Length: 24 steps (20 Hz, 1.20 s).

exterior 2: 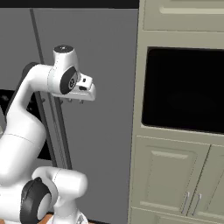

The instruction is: Retrieve a lemon from the fridge and place it on the cutting board with the fish.

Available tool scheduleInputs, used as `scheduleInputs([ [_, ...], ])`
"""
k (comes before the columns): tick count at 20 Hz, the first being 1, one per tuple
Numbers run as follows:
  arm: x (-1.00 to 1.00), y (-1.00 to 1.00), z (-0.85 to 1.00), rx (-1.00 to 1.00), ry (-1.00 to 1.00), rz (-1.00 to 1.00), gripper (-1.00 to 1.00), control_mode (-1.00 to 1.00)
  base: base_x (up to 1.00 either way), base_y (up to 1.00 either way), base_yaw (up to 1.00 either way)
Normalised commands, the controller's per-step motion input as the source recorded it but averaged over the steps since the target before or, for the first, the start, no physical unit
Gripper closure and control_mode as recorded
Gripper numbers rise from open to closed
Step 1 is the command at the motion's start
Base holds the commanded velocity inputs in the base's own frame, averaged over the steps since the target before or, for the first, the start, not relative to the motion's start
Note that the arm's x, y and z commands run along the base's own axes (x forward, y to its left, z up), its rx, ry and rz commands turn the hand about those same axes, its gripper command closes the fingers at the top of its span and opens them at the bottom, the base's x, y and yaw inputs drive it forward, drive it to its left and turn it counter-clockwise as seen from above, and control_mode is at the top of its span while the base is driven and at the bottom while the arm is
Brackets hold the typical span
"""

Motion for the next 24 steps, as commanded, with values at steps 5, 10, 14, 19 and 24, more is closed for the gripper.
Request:
scheduleInputs([
  [5,0.0,0.0,0.0,0.0,0.0,0.0,-1.0,1.0,-0.05,0.0,0.0],
  [10,0.0,0.0,0.0,0.0,0.0,0.0,-1.0,1.0,-0.31,0.22,-0.07],
  [14,0.0,0.0,0.0,0.0,0.0,0.0,-1.0,1.0,-0.32,0.39,-0.11],
  [19,0.0,0.0,0.0,0.0,0.0,0.0,-1.0,1.0,-0.24,0.4,-0.06],
  [24,0.0,0.0,0.0,0.0,0.0,0.0,-1.0,1.0,-0.1,0.41,-0.01],
])
